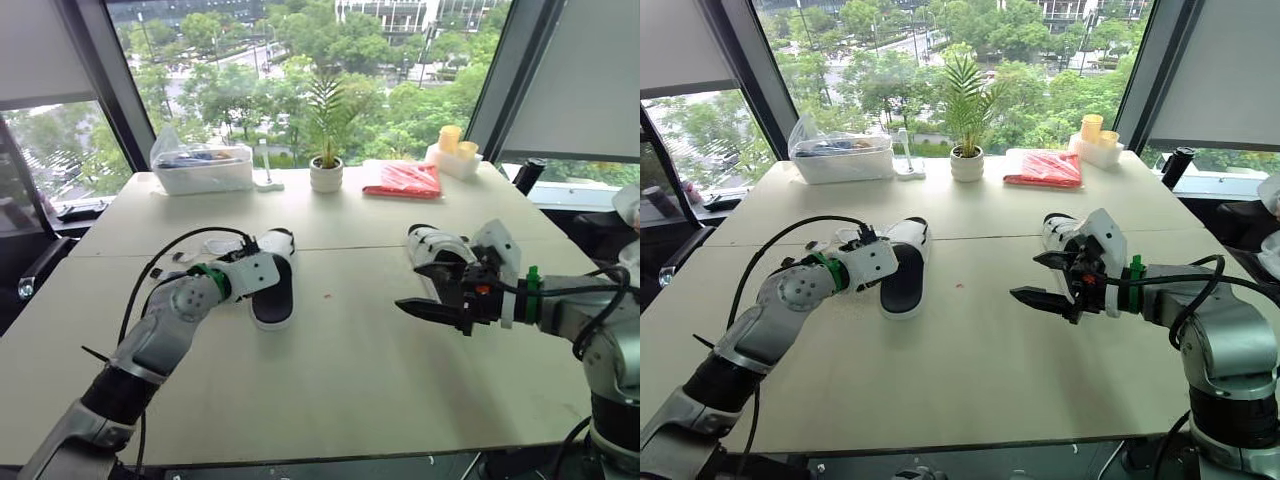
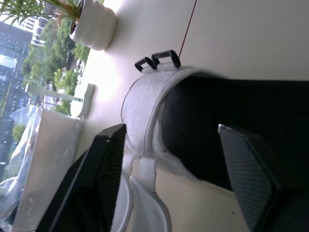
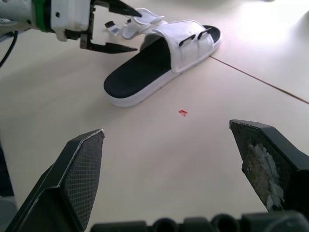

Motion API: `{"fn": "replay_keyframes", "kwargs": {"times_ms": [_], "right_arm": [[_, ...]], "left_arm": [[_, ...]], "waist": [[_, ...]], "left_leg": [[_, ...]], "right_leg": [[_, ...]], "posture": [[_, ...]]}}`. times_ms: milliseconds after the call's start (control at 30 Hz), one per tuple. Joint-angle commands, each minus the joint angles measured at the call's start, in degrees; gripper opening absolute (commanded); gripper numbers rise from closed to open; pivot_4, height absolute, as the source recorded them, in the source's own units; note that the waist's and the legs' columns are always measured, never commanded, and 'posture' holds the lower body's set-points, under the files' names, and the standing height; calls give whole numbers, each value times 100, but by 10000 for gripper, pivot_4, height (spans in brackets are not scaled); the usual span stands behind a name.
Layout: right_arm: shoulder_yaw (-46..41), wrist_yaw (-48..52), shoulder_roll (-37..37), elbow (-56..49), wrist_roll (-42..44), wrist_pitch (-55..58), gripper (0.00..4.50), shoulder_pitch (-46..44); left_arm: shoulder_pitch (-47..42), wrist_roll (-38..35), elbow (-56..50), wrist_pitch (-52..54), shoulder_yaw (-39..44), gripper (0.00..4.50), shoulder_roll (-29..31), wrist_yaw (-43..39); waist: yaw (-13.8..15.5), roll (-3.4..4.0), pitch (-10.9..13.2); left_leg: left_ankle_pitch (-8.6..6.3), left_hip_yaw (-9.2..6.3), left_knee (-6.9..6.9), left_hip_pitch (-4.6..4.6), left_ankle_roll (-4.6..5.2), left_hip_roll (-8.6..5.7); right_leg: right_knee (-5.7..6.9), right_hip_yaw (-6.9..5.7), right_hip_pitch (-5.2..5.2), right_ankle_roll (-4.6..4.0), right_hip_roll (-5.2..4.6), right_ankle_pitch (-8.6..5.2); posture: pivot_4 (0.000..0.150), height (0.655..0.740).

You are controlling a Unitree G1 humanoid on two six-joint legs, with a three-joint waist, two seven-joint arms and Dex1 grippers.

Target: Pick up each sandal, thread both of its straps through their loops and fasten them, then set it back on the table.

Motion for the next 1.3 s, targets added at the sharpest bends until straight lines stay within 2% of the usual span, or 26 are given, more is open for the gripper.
{"fn": "replay_keyframes", "kwargs": {"times_ms": [33,167,400,533,633,867,1000,1067,1300], "right_arm": [[-79,-333,11,-227,370,20,45000,-107],[-9,-627,-7,-205,630,-22,45000,-114],[138,-1056,-85,-186,817,-223,45000,-19],[180,-1287,-98,-206,864,-332,45000,51],[195,-1411,-120,-228,911,-397,45000,114],[239,-1587,-213,-243,944,-537,45000,217],[274,-1632,-295,-202,990,-621,45000,234],[288,-1639,-344,-137,989,-693,45000,212],[229,-1553,-680,382,800,-1181,45000,116]], "left_arm": [[-475,484,456,-57,-168,44172,-182,249],[-934,768,1394,-312,-374,44172,-515,537],[-1948,1182,3872,-974,-719,44172,-1110,1350],[-2608,1290,5522,-1432,-825,44172,-1539,2122],[-2900,1284,6283,-1721,-832,35799,-1770,2508],[-3122,1279,6949,-2142,-811,1021,-1991,2859],[-3140,1191,6924,-2426,-743,156,-2008,2922],[-3144,1151,6716,-2960,-749,156,-1951,2861],[-3077,573,5874,-7065,-1035,156,-1381,1157]], "waist": [[8,0,0],[-14,-1,0],[-29,-7,3],[-15,-12,3],[-24,-14,4],[-16,-16,4],[-9,-16,5],[-9,-16,5],[-18,-22,8]], "left_leg": [[0,-1,2,-11,0,-1],[0,0,8,-31,3,-6],[1,-1,14,-44,4,-6],[1,-1,21,-48,4,-7],[0,0,32,-50,6,-10],[-4,0,54,-53,11,-11],[-12,0,77,-53,24,-12],[-15,1,85,-58,28,-14],[-15,4,90,-82,26,-19]], "right_leg": [[0,-1,-9,1,0,1],[0,-1,-24,11,-3,7],[5,-4,-37,15,-1,9],[7,-5,-37,20,-1,12],[10,-5,-35,27,-1,16],[24,-5,-33,30,0,17],[24,-6,-22,36,-1,20],[24,-6,-22,39,-2,22],[16,-5,-39,40,-12,23]], "posture": [[1500,7400],[1500,7400],[1500,7400],[1500,7400],[1500,7400],[1500,7400],[1500,7400],[1500,7400],[1500,7400]]}}
